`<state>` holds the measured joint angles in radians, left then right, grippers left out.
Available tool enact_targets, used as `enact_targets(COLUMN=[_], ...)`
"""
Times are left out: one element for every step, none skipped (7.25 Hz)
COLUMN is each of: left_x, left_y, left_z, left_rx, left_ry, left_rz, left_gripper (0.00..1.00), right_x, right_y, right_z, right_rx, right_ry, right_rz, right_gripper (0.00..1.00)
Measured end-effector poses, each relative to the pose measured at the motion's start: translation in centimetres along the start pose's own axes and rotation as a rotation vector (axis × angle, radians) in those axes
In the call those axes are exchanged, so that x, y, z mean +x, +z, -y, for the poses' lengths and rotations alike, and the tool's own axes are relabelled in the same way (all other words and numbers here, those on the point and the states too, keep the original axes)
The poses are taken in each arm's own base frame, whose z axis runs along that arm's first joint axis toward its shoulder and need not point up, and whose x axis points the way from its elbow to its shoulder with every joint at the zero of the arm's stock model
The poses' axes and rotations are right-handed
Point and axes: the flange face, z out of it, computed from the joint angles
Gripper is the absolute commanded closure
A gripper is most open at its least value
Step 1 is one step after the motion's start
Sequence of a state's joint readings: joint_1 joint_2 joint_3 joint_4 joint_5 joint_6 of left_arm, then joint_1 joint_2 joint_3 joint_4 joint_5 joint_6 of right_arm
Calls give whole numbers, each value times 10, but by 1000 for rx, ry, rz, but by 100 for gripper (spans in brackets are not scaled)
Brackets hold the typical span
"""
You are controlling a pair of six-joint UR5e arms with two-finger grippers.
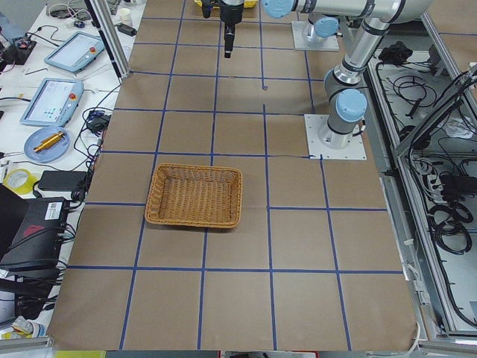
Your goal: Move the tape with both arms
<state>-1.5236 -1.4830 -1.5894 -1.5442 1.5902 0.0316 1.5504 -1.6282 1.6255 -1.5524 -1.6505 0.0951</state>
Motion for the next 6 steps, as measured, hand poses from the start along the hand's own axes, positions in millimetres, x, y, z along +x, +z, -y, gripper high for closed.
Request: enact_targets(left_x=[0, 0, 0, 0, 0, -1], left_y=[0, 0, 0, 0, 0, -1], left_z=[-1, -1, 0, 0, 0, 1], left_rx=[-1, 0, 1, 2, 1, 5], left_ry=[0, -1, -1, -1, -1, -3], left_rz=[0, -1, -2, -3, -4, -4], left_gripper=[0, 0, 0, 0, 0, 0], right_x=[0, 1, 3, 4, 6, 11], right_y=[1, 2, 3, 3, 3, 4], right_z=[0, 0, 1, 3, 4, 7], right_rx=[-2, -4, -4, -3, 0, 1], right_ry=[0, 0, -1, -2, -6, -14], right_rz=[-1, -2, -3, -3, -3, -3], right_gripper=[0, 0, 0, 0, 0, 0])
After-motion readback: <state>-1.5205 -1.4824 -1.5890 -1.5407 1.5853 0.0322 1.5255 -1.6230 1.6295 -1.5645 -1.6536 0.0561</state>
